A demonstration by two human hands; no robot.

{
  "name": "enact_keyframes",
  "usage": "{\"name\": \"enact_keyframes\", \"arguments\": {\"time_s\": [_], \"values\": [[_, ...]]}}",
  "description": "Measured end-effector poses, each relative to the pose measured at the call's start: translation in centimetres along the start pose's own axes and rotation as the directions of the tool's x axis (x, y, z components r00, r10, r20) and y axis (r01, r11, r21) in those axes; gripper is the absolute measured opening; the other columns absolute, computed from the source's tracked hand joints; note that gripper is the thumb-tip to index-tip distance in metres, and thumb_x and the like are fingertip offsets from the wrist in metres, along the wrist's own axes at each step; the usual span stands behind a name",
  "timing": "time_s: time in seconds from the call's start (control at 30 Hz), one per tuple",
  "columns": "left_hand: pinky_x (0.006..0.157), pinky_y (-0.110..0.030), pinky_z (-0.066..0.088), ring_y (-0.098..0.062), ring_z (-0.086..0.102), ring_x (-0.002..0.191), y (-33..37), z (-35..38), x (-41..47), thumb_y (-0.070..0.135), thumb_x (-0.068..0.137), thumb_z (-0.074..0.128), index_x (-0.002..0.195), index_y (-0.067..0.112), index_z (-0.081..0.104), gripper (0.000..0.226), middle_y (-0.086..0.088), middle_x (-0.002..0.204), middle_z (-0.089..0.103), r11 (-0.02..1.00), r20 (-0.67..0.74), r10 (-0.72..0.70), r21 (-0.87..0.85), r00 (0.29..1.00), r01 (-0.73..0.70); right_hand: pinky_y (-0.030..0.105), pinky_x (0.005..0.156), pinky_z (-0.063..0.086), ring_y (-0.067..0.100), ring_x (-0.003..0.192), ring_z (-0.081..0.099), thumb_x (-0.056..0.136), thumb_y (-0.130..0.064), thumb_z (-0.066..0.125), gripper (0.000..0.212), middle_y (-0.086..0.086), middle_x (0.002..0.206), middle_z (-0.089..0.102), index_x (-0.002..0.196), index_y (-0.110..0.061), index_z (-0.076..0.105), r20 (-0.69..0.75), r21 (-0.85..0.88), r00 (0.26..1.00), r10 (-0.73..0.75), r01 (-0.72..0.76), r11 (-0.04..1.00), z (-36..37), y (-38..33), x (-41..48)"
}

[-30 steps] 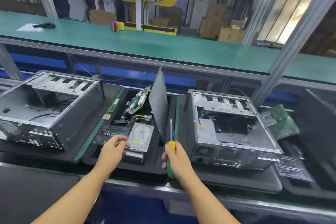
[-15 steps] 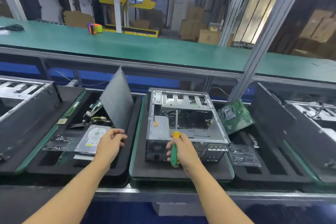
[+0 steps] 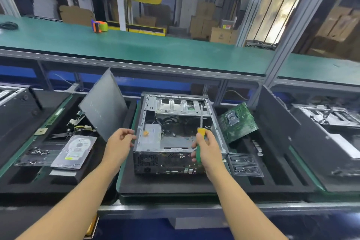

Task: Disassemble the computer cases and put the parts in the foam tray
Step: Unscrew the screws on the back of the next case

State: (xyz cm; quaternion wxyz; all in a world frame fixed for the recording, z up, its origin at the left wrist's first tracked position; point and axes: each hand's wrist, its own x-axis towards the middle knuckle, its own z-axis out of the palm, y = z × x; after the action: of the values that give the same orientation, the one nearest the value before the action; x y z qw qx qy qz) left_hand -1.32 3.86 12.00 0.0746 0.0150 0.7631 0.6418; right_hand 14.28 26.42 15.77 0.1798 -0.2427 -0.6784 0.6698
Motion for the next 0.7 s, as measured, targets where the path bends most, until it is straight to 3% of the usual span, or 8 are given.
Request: {"name": "enact_keyframes", "arguments": {"time_s": [0.07, 0.17, 0.3, 0.4, 0.7], "values": [[0.062, -0.024, 0.047, -0.005, 0.062, 0.067, -0.2, -0.5, 0.6, 0.015, 0.094, 0.055, 0.09, 0.028, 0.067, 0.018, 0.009, 0.085, 0.074, 1.0, -0.003, 0.021, 0.022, 1.0, -0.02, 0.028, 0.048, 0.049, 0.014, 0.054, 0.055, 0.104, -0.035, 0.048, 0.012, -0.003, 0.072, 0.061, 0.114, -0.035, 0.055, -0.005, 0.007, 1.0, 0.007, -0.007, 1.0, 0.5, -0.1, 0.2], [0.071, -0.033, 0.05, -0.014, 0.063, 0.079, -0.3, -1.0, 1.4, 0.016, 0.093, 0.054, 0.087, 0.029, 0.067, 0.02, 0.01, 0.089, 0.072, 0.998, -0.003, 0.038, 0.059, 0.999, -0.037, 0.028, 0.046, 0.048, 0.014, 0.051, 0.053, 0.106, -0.031, 0.046, 0.013, -0.001, 0.072, 0.059, 0.115, -0.03, 0.055, -0.026, 0.023, 1.0, 0.012, -0.011, 1.0, 1.2, -0.2, 0.7], [0.071, -0.031, 0.046, -0.013, 0.063, 0.091, -0.1, -1.7, 2.4, 0.018, 0.094, 0.053, 0.087, 0.029, 0.066, 0.018, 0.011, 0.095, 0.07, 0.988, 0.006, 0.056, 0.147, 0.998, -0.057, 0.03, 0.048, 0.049, 0.015, 0.05, 0.051, 0.106, -0.028, 0.044, 0.014, 0.002, 0.075, 0.058, 0.116, -0.025, 0.054, -0.039, 0.017, 0.999, 0.03, -0.029, 0.999, 2.3, 0.0, 1.2], [0.063, -0.029, 0.042, -0.012, 0.061, 0.089, 0.2, -2.3, 2.9, 0.017, 0.094, 0.051, 0.087, 0.03, 0.066, 0.021, 0.01, 0.094, 0.068, 0.979, 0.007, 0.062, 0.194, 0.998, -0.062, 0.031, 0.049, 0.05, 0.015, 0.05, 0.052, 0.106, -0.028, 0.044, 0.013, 0.002, 0.074, 0.058, 0.114, -0.027, 0.055, -0.05, 0.018, 0.998, 0.044, -0.043, 0.999, 3.1, 0.3, 1.5], [0.069, -0.033, 0.05, -0.01, 0.062, 0.087, -0.5, -4.6, 4.5, 0.013, 0.097, 0.052, 0.096, 0.028, 0.066, 0.02, 0.01, 0.097, 0.067, 0.938, 0.059, 0.172, 0.296, 0.983, -0.182, 0.028, 0.046, 0.046, 0.015, 0.05, 0.051, 0.105, -0.028, 0.044, 0.012, -0.002, 0.07, 0.058, 0.111, -0.03, 0.055, -0.029, 0.065, 0.993, 0.111, -0.109, 0.992, 6.4, 0.9, 2.0]]}}
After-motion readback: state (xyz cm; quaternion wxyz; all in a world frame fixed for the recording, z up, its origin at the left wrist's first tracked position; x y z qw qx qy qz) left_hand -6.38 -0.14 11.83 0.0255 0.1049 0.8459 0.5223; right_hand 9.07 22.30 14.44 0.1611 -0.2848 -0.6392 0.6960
